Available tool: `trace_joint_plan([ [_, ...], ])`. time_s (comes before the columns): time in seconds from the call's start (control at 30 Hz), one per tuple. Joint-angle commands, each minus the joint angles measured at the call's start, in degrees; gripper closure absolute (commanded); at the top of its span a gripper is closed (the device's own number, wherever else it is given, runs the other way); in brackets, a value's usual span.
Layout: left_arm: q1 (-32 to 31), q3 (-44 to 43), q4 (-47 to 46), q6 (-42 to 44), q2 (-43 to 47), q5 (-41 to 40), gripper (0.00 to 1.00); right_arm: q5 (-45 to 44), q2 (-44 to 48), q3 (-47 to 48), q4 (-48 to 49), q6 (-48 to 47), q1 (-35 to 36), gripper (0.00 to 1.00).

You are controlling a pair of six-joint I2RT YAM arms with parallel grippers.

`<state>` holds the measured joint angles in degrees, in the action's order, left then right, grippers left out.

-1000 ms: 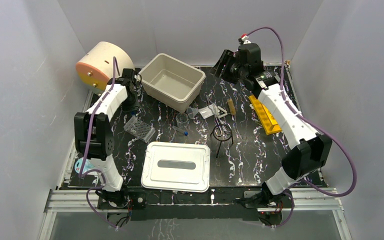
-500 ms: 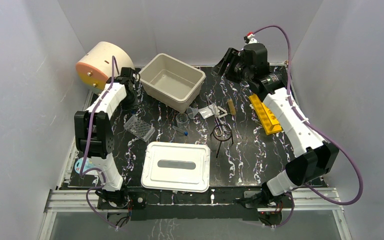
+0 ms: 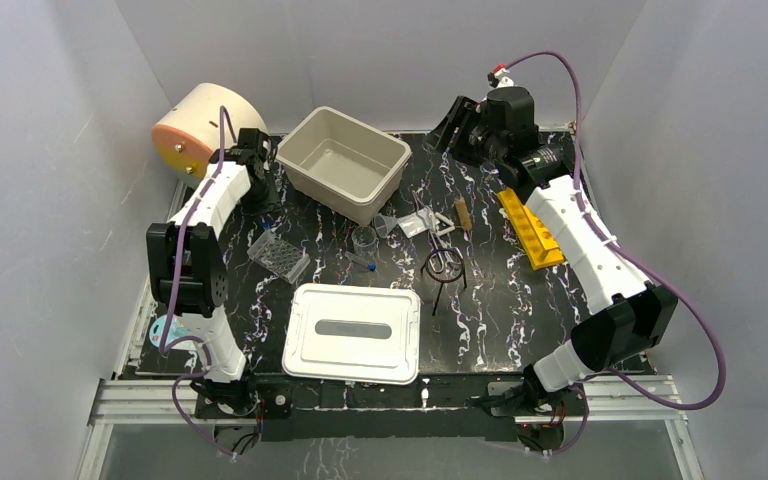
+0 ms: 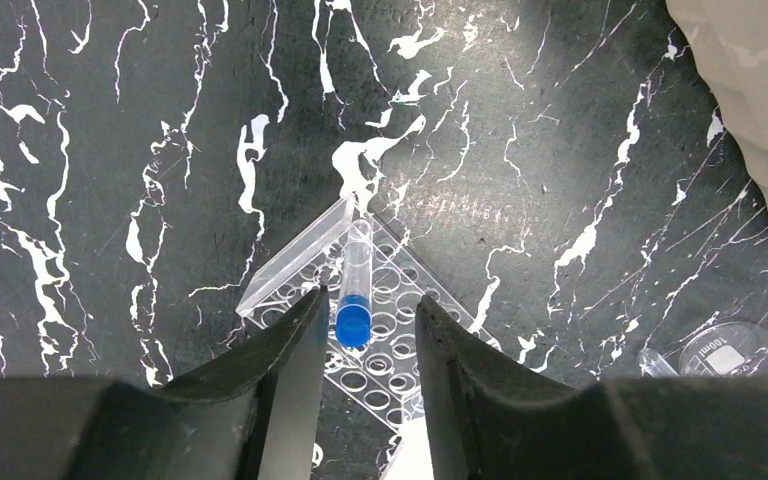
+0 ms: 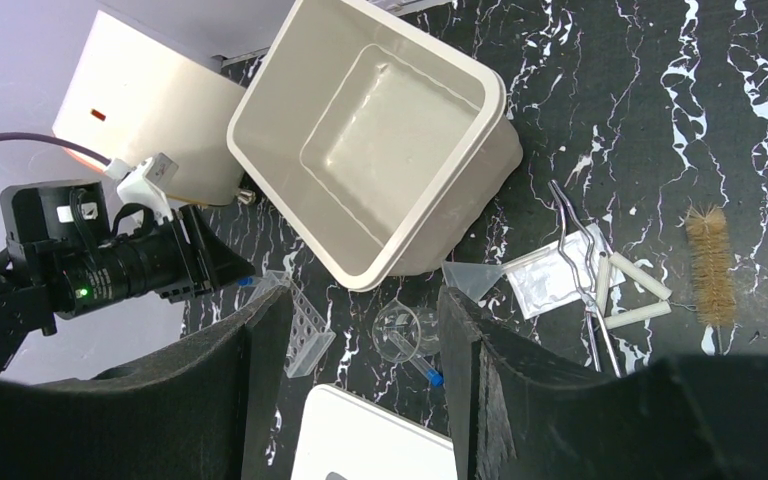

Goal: Organize the chemistry lab equipment

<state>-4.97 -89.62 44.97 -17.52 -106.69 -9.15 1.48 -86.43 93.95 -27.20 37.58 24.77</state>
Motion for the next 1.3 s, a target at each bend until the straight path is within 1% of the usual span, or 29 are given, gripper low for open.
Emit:
trace_joint_plan([
  [0.0, 0.3, -1.7, 1.4, 0.5, 2.0, 0.3, 0.62, -0.2, 1.0, 0.3, 1.2, 0.5, 0.2, 0.37],
  [0.13, 0.3, -2.5, 1.5, 0.5, 3.4, 0.4, 0.50, 0.1, 0.5, 0.8, 1.3, -0.9, 0.7, 0.37],
  [0.3, 0.3, -4.1, 1.5, 0.4, 6.4, 0.6, 0.35, 0.0, -1.8, 3.6, 1.1, -6.5, 4.0, 0.36],
  [0.4, 0.3, -5.8, 1.5, 0.2, 8.9, 1.2, 0.27, -1.0, -3.5, 5.3, 0.8, -10.6, 7.5, 0.35],
  [0.47, 0.3, -6.7, 0.9, 0.5, 10.8, 3.1, 0.24, -1.1, -5.1, 6.3, 0.2, -13.8, 10.5, 0.34],
  [0.57, 0.3, -6.4, -1.5, 0.2, 14.5, 6.9, 0.19, -5.3, -7.2, 6.6, -1.5, -19.4, 16.0, 0.33],
  [0.7, 0.3, -3.7, -5.6, -0.8, 19.5, 10.9, 0.15, -7.9, -8.7, 3.3, -1.2, -24.9, 22.7, 0.32],
  [0.77, 0.3, -2.7, -6.4, -1.1, 20.9, 11.6, 0.15, -8.6, -9.7, 1.1, -1.1, -26.6, 25.1, 0.34],
  [0.87, 0.3, -1.6, -6.4, -1.1, 22.0, 11.5, 0.15, -11.7, -11.1, -2.6, -0.5, -29.1, 29.0, 0.41],
  [0.9, 0.3, -1.3, -6.4, -1.1, 22.2, 11.4, 0.14, -12.4, -11.6, -3.7, -0.2, -29.7, 30.2, 0.46],
  [0.93, 0.3, -0.9, -6.4, -1.0, 22.5, 11.3, 0.14, -12.7, -12.0, -4.9, 0.1, -30.2, 30.9, 0.49],
  [1.0, 0.3, -0.3, -6.4, -1.0, 23.2, 11.0, 0.14, -13.5, -12.9, -6.9, 0.5, -30.3, 32.2, 0.51],
  [1.27, 0.3, 0.4, -6.3, -1.8, 24.2, 11.0, 0.14, -16.1, -15.0, -15.6, 5.2, -26.0, 33.1, 0.51],
])
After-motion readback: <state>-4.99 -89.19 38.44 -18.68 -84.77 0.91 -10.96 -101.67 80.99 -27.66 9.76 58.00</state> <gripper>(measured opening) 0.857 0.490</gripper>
